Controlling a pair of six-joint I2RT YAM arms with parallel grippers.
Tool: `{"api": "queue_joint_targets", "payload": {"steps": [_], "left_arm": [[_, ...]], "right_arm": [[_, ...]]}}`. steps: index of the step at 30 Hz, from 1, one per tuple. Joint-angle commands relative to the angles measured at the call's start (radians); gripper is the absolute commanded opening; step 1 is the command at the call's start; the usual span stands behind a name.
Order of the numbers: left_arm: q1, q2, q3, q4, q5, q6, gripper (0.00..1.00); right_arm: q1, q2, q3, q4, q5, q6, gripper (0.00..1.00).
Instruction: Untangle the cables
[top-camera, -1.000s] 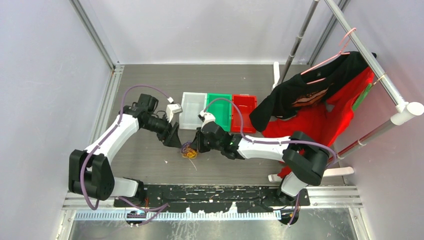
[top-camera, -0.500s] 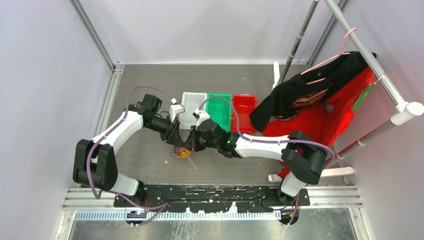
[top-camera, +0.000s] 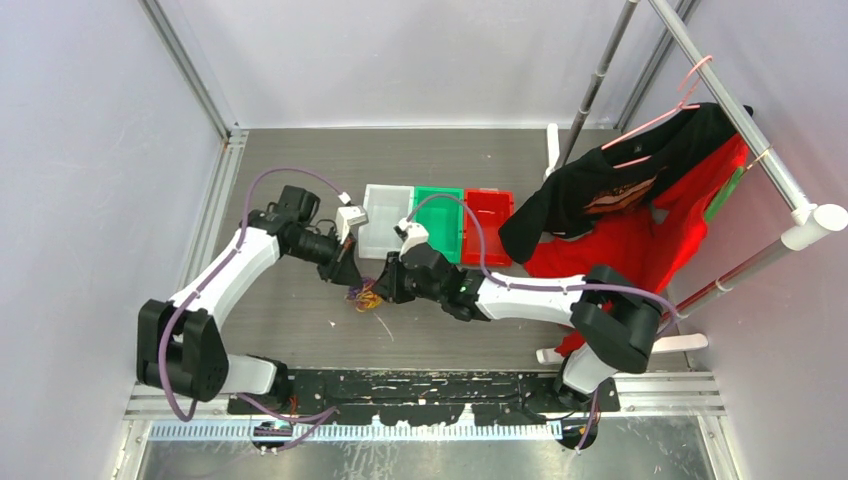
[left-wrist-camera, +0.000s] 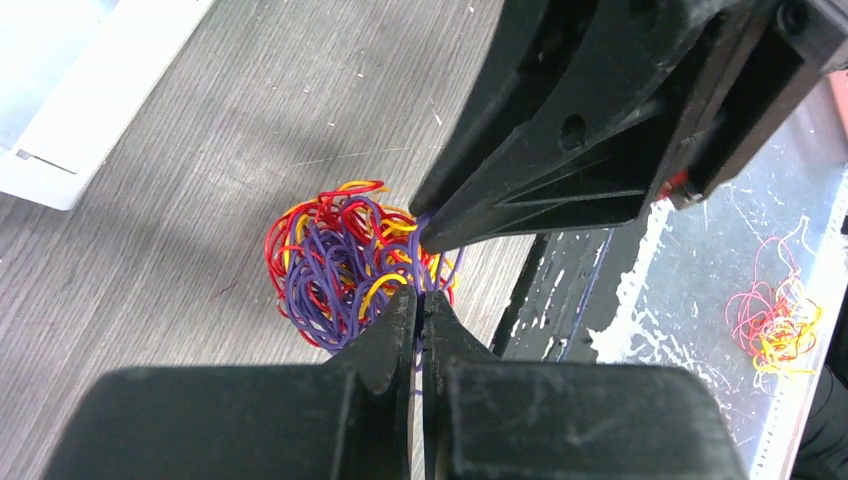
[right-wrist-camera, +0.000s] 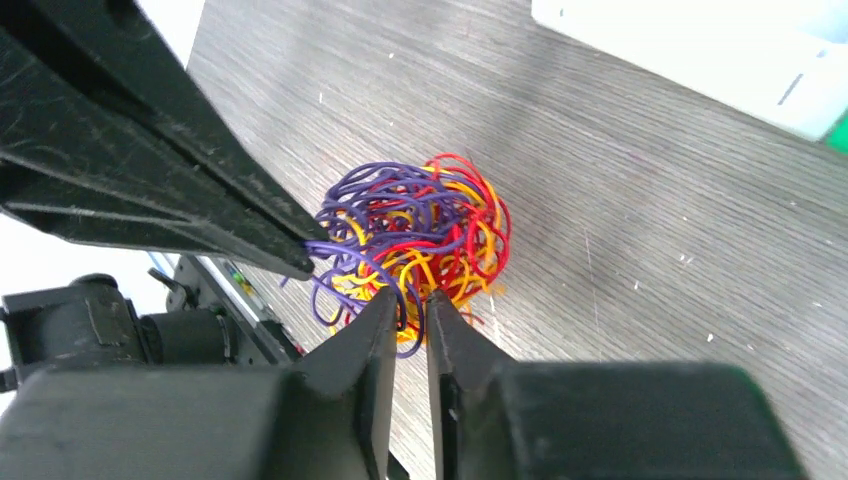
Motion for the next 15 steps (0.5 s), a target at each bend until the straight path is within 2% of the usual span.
{"api": "queue_joint_targets", "payload": {"steps": [1,4,6,9,15], "left_arm": [[-0.002,-0.088,0.026,-0.015,-0.006,-0.047,0.00],[-0.002,-0.136,0.013,-0.008,0.021,-0.087,0.00],[-0.002,-0.149,0.004,0.006,0.026,-0.117,0.00],[-0.005,-0.162,0.005,0.014,0.025,-0.158,0.00],[-0.004,-0.186,0.005,0.000,0.070,-0.208,0.00]], "right_arm": [[0.004,-0.092,-0.035,0.003,0.144,-0.001,0.33],[0.006,-0.119,-0.033,0.015,0.152,-0.017,0.59],[0.012,-0.127,-0.014,0.011,0.157,-0.035,0.66],[0.029,-0.136,0.005,0.018,0.165,-0.066,0.71],[0.051,-0.121,0.050,0.027,0.175,-0.091,0.72]]}}
